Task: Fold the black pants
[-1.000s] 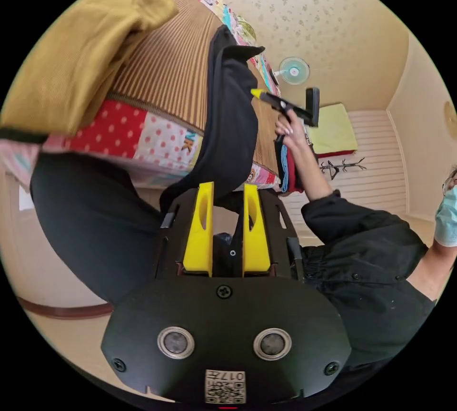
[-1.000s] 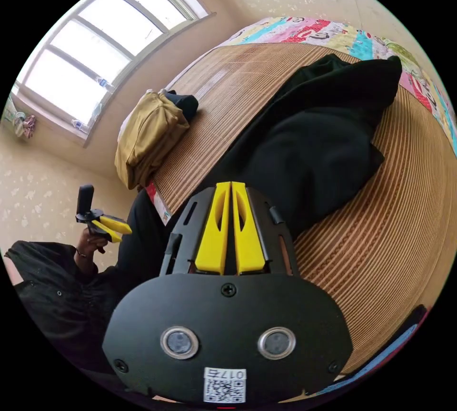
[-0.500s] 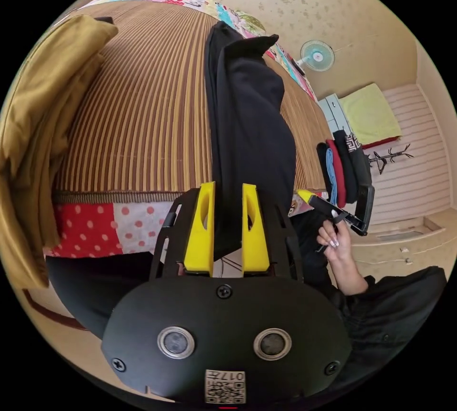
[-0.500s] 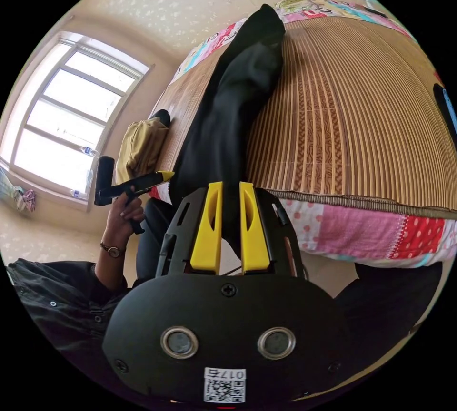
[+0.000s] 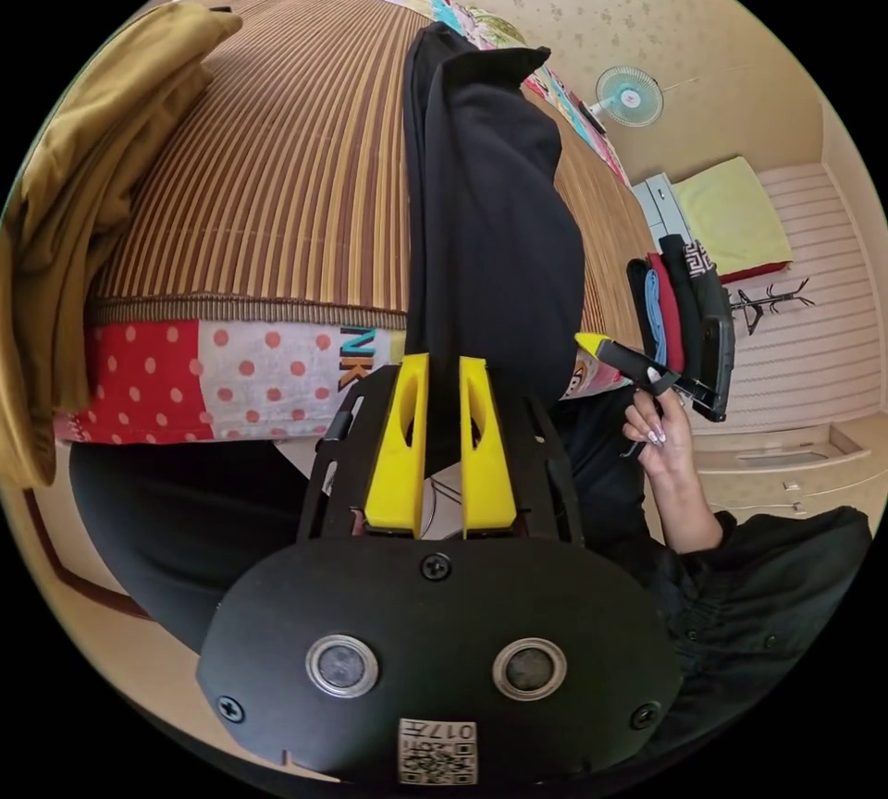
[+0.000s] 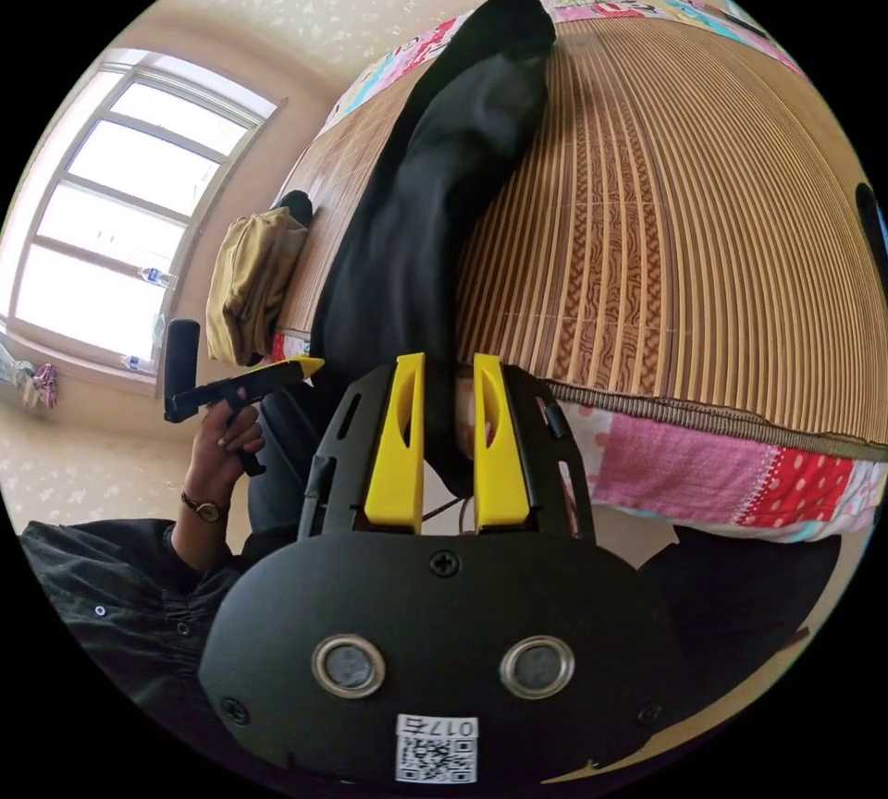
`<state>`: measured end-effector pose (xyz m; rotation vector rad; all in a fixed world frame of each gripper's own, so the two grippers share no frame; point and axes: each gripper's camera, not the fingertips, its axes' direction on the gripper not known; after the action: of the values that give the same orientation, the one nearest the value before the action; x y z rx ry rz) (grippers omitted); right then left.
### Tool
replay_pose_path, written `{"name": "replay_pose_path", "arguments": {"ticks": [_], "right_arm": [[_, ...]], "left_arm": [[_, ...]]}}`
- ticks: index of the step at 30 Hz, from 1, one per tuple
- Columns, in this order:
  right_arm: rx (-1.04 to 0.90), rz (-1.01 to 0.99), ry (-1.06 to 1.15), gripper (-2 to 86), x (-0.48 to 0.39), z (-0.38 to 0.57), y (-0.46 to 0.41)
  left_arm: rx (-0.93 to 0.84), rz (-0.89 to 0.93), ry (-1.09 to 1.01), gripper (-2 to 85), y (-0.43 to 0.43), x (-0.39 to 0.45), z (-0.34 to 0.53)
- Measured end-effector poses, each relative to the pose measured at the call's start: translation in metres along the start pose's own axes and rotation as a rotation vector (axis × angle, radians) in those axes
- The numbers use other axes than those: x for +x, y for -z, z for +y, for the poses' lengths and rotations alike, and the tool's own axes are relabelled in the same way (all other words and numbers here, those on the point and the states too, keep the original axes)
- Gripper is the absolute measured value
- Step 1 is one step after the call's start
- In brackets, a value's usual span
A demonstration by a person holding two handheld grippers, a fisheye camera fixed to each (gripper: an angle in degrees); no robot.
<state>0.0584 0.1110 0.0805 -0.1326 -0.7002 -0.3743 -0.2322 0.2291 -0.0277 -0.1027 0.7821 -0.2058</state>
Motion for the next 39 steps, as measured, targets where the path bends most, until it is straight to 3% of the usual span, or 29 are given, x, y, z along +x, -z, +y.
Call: {"name": "replay_pose_path", "arguments": {"ticks": [6, 8, 12, 19, 25, 30, 34, 36, 39], "right_arm": [[0.018, -0.006, 0.081, 2.1, -0.016, -0.002, 0.012], [0.071, -0.065, 0.130, 1.6, -0.027, 0.003, 0.027], [0.165, -0.017, 0.222, 1.3, -0.044, 0.015, 0.049], [-0.097, 0.025, 0.052, 1.4, -0.011, 0.021, -0.006], [-0.051, 0.121, 0.052, 2.2, -0.010, 0.033, 0.002], [0.037, 0.105, 0.063, 4.9, -0.007, -0.018, 0.027], [0.121, -0.085, 0.050, 7.1, -0.024, -0.091, 0.044], [0.169, -0.126, 0.078, 7.6, -0.042, -0.126, 0.047], [0.241, -0.107, 0.103, 8.9, -0.064, -0.196, 0.039]], "left_arm": [[-0.025, 0.038, -0.089, 2.9, 0.019, 0.011, 0.004], [0.026, 0.160, -0.098, 2.2, 0.037, 0.006, 0.020], [0.103, 0.199, -0.128, 1.3, 0.055, 0.000, 0.044], [-0.056, 0.122, 0.011, 1.4, 0.017, -0.031, 0.049], [-0.058, 0.104, 0.024, 3.6, 0.018, -0.040, 0.050], [-0.003, 0.149, 0.059, 6.4, 0.034, -0.056, 0.056], [0.078, 0.204, -0.004, 6.2, 0.053, -0.053, 0.065], [0.088, 0.170, -0.029, 6.0, 0.054, -0.050, 0.069], [0.253, 0.078, -0.043, 4.6, 0.070, -0.039, 0.090]]}}
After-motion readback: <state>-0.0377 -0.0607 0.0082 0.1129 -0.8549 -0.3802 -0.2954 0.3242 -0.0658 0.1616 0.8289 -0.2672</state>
